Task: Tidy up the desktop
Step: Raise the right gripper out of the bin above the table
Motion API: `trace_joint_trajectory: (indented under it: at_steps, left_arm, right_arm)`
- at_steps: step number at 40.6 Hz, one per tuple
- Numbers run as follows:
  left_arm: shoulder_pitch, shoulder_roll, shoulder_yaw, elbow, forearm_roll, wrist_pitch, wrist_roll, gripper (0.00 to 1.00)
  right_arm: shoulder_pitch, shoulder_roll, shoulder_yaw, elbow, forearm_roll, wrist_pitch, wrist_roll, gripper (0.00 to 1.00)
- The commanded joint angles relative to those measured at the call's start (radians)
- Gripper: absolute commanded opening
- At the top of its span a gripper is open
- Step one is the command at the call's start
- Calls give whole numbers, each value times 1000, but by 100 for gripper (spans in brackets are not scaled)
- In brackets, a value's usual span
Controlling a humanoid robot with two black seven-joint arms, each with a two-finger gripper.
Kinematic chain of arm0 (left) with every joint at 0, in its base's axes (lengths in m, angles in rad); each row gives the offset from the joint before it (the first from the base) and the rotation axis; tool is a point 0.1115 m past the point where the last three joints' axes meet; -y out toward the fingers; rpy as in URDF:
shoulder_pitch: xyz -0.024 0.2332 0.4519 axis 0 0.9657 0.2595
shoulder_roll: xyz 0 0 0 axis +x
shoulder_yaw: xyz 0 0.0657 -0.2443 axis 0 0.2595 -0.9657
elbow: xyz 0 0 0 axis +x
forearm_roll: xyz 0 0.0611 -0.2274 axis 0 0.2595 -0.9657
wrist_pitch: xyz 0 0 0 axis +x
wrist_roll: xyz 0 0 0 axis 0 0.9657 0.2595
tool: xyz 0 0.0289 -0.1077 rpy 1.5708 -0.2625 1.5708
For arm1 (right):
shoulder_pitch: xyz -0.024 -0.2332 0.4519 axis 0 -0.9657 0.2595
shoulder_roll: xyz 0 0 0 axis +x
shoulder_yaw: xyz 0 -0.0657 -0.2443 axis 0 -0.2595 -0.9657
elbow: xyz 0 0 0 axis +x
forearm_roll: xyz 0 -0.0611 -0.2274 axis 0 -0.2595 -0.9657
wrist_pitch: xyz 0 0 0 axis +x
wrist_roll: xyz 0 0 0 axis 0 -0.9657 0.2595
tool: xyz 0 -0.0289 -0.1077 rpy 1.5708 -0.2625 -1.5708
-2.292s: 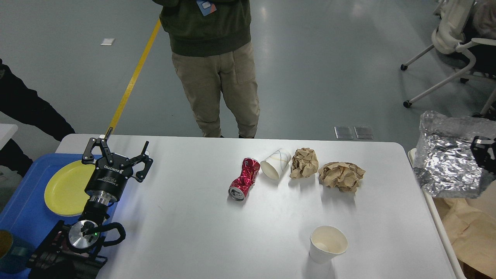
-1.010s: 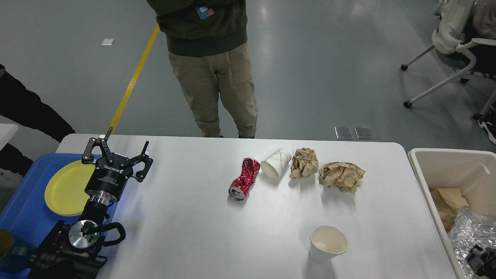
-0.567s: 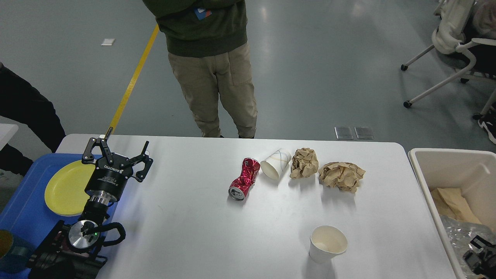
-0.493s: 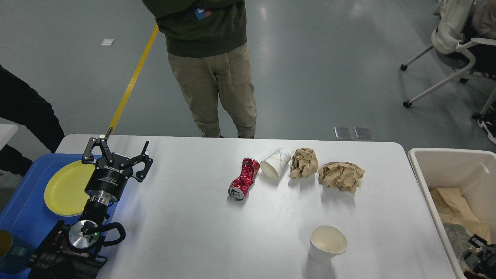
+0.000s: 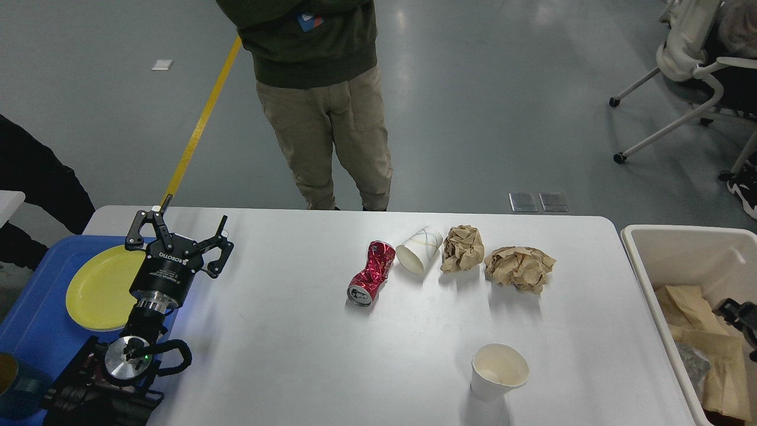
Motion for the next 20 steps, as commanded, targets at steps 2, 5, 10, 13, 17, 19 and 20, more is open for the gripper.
trace_joint_trajectory:
  at_steps: [2, 5, 10, 13, 17, 19, 20]
  left_arm:
    - [0, 0, 0, 0, 0, 0, 0, 96]
    - [0, 0, 0, 0, 0, 0, -2, 96]
    - [0, -1, 0, 0, 0, -1, 0, 96]
    - [0, 0, 0, 0, 0, 0, 0, 96]
    - [0, -1, 0, 0, 0, -1, 0, 96]
    - [0, 0, 0, 0, 0, 0, 0, 96]
    - [0, 0, 0, 0, 0, 0, 0, 96]
  right_arm:
    - [283, -79, -66, 254, -104, 151, -2, 100]
    - [415, -73, -138, 337, -109, 228, -2, 100]
    - [644, -4, -235, 479, -107, 366, -2, 100]
    - [765, 37, -258, 561, -106, 455, -2, 100]
    - [888, 82, -266, 630, -106, 530, -2, 100]
    - [949, 114, -275, 653, -106, 573, -2, 100]
    - [980, 129, -280, 667, -106, 596, -2, 100]
